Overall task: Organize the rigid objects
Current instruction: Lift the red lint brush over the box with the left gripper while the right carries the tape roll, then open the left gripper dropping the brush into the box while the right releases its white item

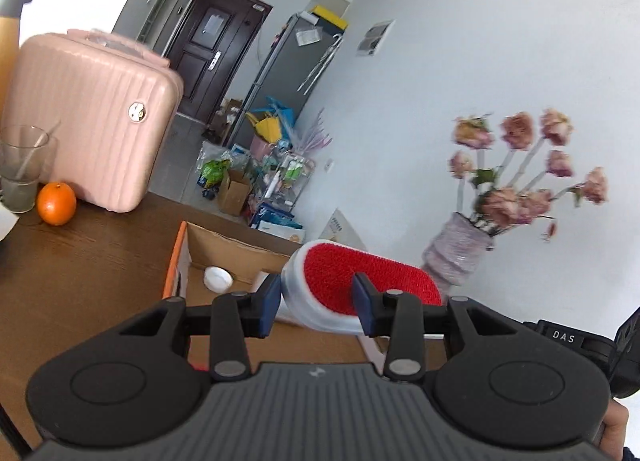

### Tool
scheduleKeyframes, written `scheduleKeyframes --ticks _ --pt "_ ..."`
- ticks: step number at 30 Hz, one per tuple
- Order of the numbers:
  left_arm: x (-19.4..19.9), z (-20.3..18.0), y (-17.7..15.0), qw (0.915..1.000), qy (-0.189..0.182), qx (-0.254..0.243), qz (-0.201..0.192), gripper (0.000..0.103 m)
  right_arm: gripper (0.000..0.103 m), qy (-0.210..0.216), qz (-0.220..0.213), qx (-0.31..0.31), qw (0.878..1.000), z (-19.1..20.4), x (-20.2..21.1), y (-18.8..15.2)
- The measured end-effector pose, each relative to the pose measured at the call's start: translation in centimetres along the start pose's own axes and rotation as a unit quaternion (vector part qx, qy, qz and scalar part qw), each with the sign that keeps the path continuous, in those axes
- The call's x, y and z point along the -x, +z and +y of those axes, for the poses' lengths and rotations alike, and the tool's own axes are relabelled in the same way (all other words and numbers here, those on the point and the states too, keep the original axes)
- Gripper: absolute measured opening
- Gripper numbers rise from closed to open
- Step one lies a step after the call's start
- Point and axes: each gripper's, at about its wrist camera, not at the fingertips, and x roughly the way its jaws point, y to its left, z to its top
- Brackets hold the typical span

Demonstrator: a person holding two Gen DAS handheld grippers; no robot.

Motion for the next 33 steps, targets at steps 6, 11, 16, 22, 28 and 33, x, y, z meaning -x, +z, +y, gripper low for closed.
scheduleKeyframes --ticks 6,11,16,22,28,33 --pt "-6.0 4.5 -0.8 0.9984 0.032 0.017 0.043 0.039 0.017 -0.019 0.055 0.027 0.998 -0.7 -7.8 -1.7" --pt "-8.7 6.7 -2.6 0.9946 0.058 0.01 0.086 0.04 0.017 -0.03 0.08 0.047 0.995 -0.8 -10.2 -4.3" --pt "-8.7 6.5 -3.8 0.9938 0.067 -0.02 0.087 0.044 0.017 -0.054 0.093 0.111 0.988 0.5 -10.3 -5.9" --pt "-7.4 4.9 -4.0 0.9896 0.097 -0.058 0.089 0.044 0.017 -0.059 0.068 0.128 0.988 2.2 -7.1 -4.7" --pt "-2.5 2.3 -1.9 0.9877 0.122 -0.071 0.066 0.05 0.021 -0.047 0.026 0.136 0.989 4.6 -0.7 -1.6" --pt "2.4 -0.5 -1.9 0.9869 0.13 -0.084 0.045 0.054 0.029 -0.039 0.003 0.149 0.988 6.0 4.8 -1.3"
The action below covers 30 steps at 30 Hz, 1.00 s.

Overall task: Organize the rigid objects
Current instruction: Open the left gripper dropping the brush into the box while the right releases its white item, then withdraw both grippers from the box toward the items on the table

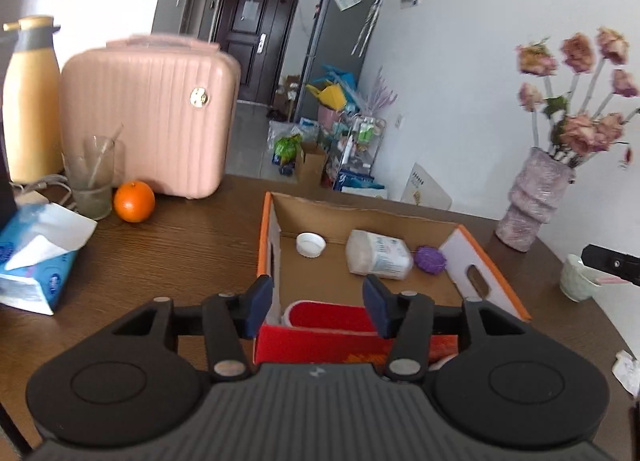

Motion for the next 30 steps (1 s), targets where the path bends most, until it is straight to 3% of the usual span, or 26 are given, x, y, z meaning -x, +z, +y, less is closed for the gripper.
scheduleKeyframes --ticks 5,7,9,12,16,18,21,25,30 --pt "5.0 -2.0 -2.1 0.9992 0.012 -0.019 -0.032 0.062 0.036 -0.005 -0.017 0.009 1.0 0.8 4.2 -1.6" --pt "7.1 -2.8 -3.5 0.9979 0.02 -0.028 -0.055 0.071 0.038 -0.011 -0.028 0.017 0.999 1.2 5.9 -2.9" --pt "8.9 -4.0 -5.3 0.9946 0.036 -0.058 -0.078 0.084 0.044 -0.014 -0.041 0.028 0.999 1.8 7.4 -4.5" --pt "11.1 -5.4 -8.1 0.9907 0.045 -0.088 -0.094 0.086 0.052 -0.02 -0.053 0.043 0.997 2.6 9.6 -6.9" --pt "14.2 -6.6 -11.8 0.9823 0.064 -0.108 -0.139 0.1 0.056 -0.021 -0.065 0.047 0.997 3.4 12.1 -10.5" --pt "16.0 -7.1 -13.8 0.975 0.077 -0.116 -0.173 0.103 0.057 -0.022 -0.061 0.05 0.997 3.8 13.2 -12.2" --pt "18.1 -7.6 -16.6 0.9705 0.079 -0.121 -0.193 0.103 0.061 -0.026 -0.059 0.044 0.997 4.4 15.3 -14.5" --pt "21.4 -7.5 -20.3 0.9691 0.075 -0.115 -0.205 0.103 0.084 -0.028 -0.073 0.035 0.996 5.2 19.0 -17.9" --pt "25.5 -6.6 -24.3 0.9669 0.075 -0.108 -0.219 0.103 0.093 -0.016 -0.08 0.005 0.997 5.7 24.3 -22.0"
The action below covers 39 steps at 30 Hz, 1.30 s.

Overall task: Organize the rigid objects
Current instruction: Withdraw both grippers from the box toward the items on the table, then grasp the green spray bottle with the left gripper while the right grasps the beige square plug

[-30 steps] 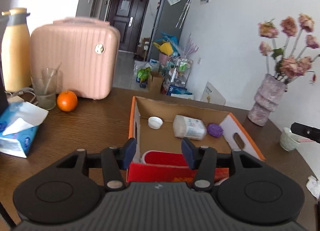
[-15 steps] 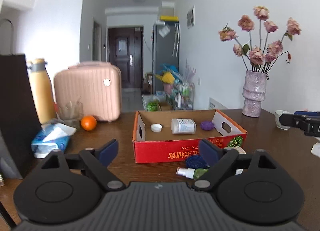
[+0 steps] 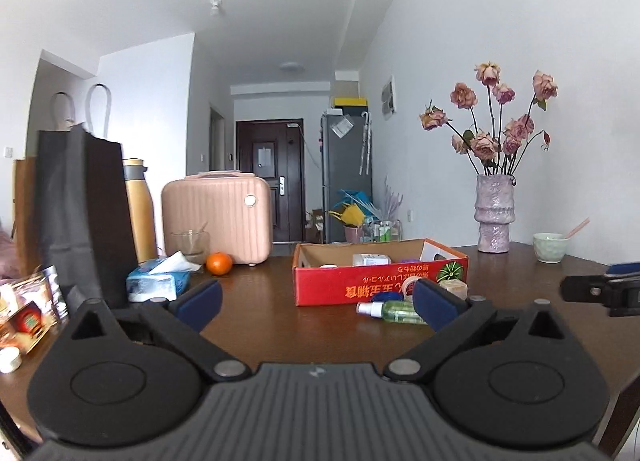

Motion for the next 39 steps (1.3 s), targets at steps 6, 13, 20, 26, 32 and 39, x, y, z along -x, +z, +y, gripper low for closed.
scheduleKeyframes --ticks 6,13,20,26,32,39 --pt "0.1 -0.7 0.1 0.9999 -0.011 -0.002 0.008 0.103 0.094 0.007 -0.013 -0.003 1.0 0.8 1.6 -0.5" --pt "-1.3 -0.7 -0.5 0.9991 -0.017 0.013 0.035 0.103 0.094 0.0 0.003 -0.003 1.0 0.5 0.3 -1.1" --pt "-7.6 -2.3 -1.9 0.9918 -0.049 0.032 0.113 0.103 0.092 -0.018 0.043 0.0 0.999 -1.2 -4.2 -0.9" --pt "-16.4 -4.5 -0.7 0.9799 -0.088 0.07 0.165 0.103 0.089 -0.029 0.066 0.011 0.997 -3.5 -9.5 1.4" --pt "-27.2 -6.6 -0.5 0.962 -0.055 0.12 0.239 0.103 0.088 -0.028 0.102 0.009 0.994 -6.8 -17.3 4.6" --pt "-34.2 -8.8 -3.0 0.9411 0.011 0.152 0.302 0.103 0.088 -0.016 0.146 -0.011 0.989 -9.3 -27.6 6.4"
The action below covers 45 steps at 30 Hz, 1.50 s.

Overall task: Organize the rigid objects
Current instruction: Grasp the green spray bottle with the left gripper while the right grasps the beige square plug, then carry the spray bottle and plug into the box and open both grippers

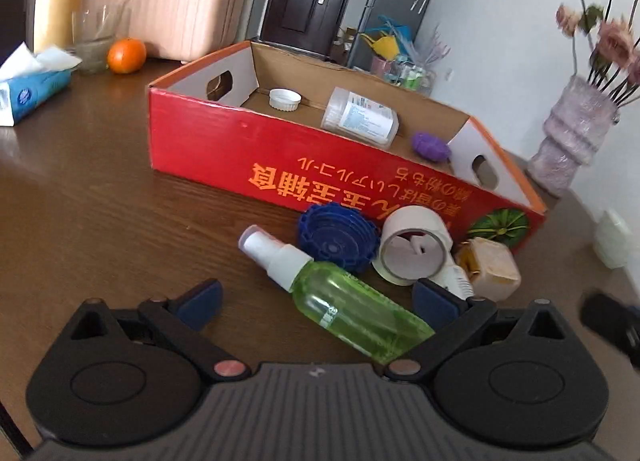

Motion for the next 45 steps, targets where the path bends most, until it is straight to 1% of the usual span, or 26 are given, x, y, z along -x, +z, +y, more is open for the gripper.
scheduleKeyframes --ticks 2,5,6,7,9,11,12,13,14,15,16,17,18,19,20,21,22,23,26,29,31,35,40,42,45 --pt "-0.3 -0.4 -0.4 0.9994 0.0 -0.032 -0.013 0.103 0.088 0.005 0.021 0.004 1.0 0.0 -2.7 0.6" --pt "0.2 0.7 -0.3 0.9983 -0.013 -0.056 -0.006 0.103 0.086 0.013 0.045 0.005 0.999 0.1 -6.2 1.0" --pt "0.6 1.5 -0.2 0.9979 -0.017 -0.061 -0.011 0.103 0.085 0.015 0.051 0.006 0.999 0.2 -7.1 1.2" --pt "0.9 2.2 -0.2 0.9974 -0.019 -0.068 -0.016 0.103 0.08 0.014 0.052 0.01 0.998 0.3 -7.7 1.2" --pt "1.6 3.7 0.0 0.9974 -0.003 -0.069 -0.021 0.103 0.078 0.003 0.058 0.016 0.998 0.4 -8.9 0.9" --pt "2.1 5.0 0.1 0.9975 0.017 -0.066 -0.021 0.103 0.078 0.009 0.063 0.004 0.998 0.0 -9.6 0.4" --pt "2.1 5.3 0.2 0.9974 0.022 -0.066 -0.017 0.102 0.078 0.018 0.069 -0.006 0.997 -0.3 -9.8 0.2" --pt "1.9 5.5 0.3 0.9975 0.02 -0.066 -0.014 0.102 0.077 0.025 0.071 -0.012 0.997 -0.4 -10.0 0.1" --pt "1.6 5.6 0.4 0.9981 0.014 -0.06 -0.005 0.103 0.077 0.023 0.07 -0.004 0.997 -0.2 -10.0 0.0" --pt "1.4 5.6 0.6 0.9982 0.014 -0.058 -0.007 0.103 0.077 0.018 0.07 0.006 0.997 0.0 -10.1 -0.1" --pt "1.1 5.3 0.8 0.9982 0.014 -0.059 -0.006 0.102 0.073 0.012 0.067 0.014 0.998 0.3 -10.1 -0.2" --pt "0.9 5.1 0.9 0.9977 0.01 -0.067 -0.007 0.099 0.064 0.007 0.065 0.021 0.998 0.5 -9.9 -0.3" --pt "0.8 4.7 0.9 0.9968 0.012 -0.079 -0.011 0.082 0.064 0.0 0.065 0.025 0.998 0.7 -9.8 -0.3" --pt "0.9 4.3 0.8 0.9954 0.018 -0.092 -0.016 0.055 0.064 0.0 0.066 0.023 0.998 0.6 -9.6 -0.3" --pt "1.0 4.1 0.6 0.9941 0.018 -0.105 -0.02 0.043 0.063 0.001 0.063 0.02 0.998 0.5 -9.3 -0.4" --pt "1.3 4.0 0.3 0.9936 0.008 -0.111 -0.02 0.038 0.063 0.0 0.063 0.021 0.998 0.4 -9.0 -0.6" --pt "1.6 4.2 0.1 0.994 -0.002 -0.108 -0.02 0.033 0.063 -0.003 0.061 0.023 0.998 0.5 -8.6 -0.7" --pt "1.9 4.3 -0.2 0.9941 -0.008 -0.106 -0.022 0.032 0.063 -0.006 0.056 0.023 0.998 0.5 -7.9 -0.9" --pt "3.2 4.8 -1.2 0.9944 -0.034 -0.098 -0.021 0.031 0.063 -0.003 0.035 0.021 0.999 0.7 -4.9 -1.6" --pt "5.2 5.2 -2.3 0.9937 -0.059 -0.092 -0.024 0.031 0.063 -0.002 0.016 0.037 0.999 1.5 -1.3 -2.9" --pt "6.6 5.1 -3.0 0.9923 -0.059 -0.102 -0.037 0.031 0.063 0.001 0.003 0.043 0.999 2.1 1.1 -4.0" --pt "9.8 5.0 -4.2 0.9891 -0.07 -0.112 -0.065 0.031 0.063 0.001 -0.003 0.041 0.999 3.0 5.3 -5.8" --pt "14.6 4.8 -5.3 0.9802 -0.099 -0.124 -0.119 0.03 0.063 0.012 -0.023 0.048 0.998 4.7 10.1 -7.8" --pt "16.2 4.9 -5.8 0.9783 -0.1 -0.128 -0.129 0.03 0.063 0.004 -0.032 0.054 0.998 5.4 11.7 -8.3" --pt "18.7 5.3 -6.7 0.9738 -0.107 -0.129 -0.153 0.03 0.063 0.006 -0.053 0.053 0.997 6.1 14.4 -9.0"
